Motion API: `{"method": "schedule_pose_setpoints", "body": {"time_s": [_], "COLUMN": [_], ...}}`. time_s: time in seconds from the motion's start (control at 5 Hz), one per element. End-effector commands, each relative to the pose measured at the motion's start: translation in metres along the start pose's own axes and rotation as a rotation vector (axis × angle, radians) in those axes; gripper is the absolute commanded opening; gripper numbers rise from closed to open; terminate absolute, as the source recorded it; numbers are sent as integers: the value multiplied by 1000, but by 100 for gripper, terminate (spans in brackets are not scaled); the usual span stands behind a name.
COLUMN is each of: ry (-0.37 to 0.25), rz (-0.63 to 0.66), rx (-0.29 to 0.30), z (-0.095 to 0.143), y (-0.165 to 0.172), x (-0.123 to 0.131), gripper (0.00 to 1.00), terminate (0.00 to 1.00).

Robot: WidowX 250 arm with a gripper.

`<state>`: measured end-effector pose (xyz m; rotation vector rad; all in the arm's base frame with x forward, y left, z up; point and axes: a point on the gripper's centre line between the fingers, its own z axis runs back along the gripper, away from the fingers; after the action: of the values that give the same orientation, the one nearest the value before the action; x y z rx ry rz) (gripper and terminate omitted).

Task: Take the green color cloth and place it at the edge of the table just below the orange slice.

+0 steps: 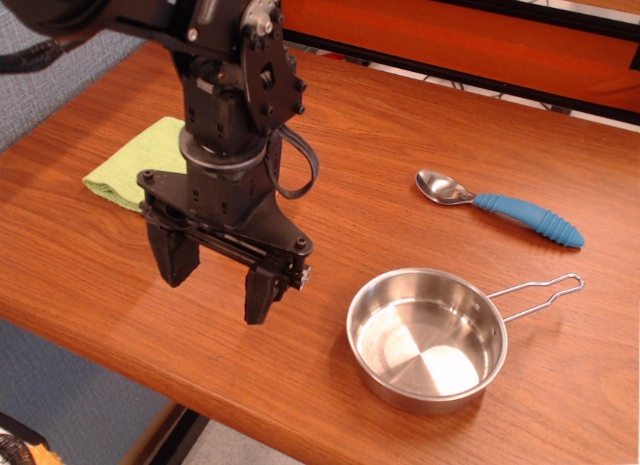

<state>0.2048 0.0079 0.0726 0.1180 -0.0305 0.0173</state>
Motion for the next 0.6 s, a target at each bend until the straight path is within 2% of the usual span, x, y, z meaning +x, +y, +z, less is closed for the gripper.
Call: {"method": "schedule_pose_setpoints", "body": {"time_s": [0.0, 0.4], "ry": [0, 2], "rz": [0, 51], "rx": [0, 4], "z": [0, 2], "y": [0, 59], "x": [0, 31], "gripper": [100, 100], "terminate": [0, 0]}}
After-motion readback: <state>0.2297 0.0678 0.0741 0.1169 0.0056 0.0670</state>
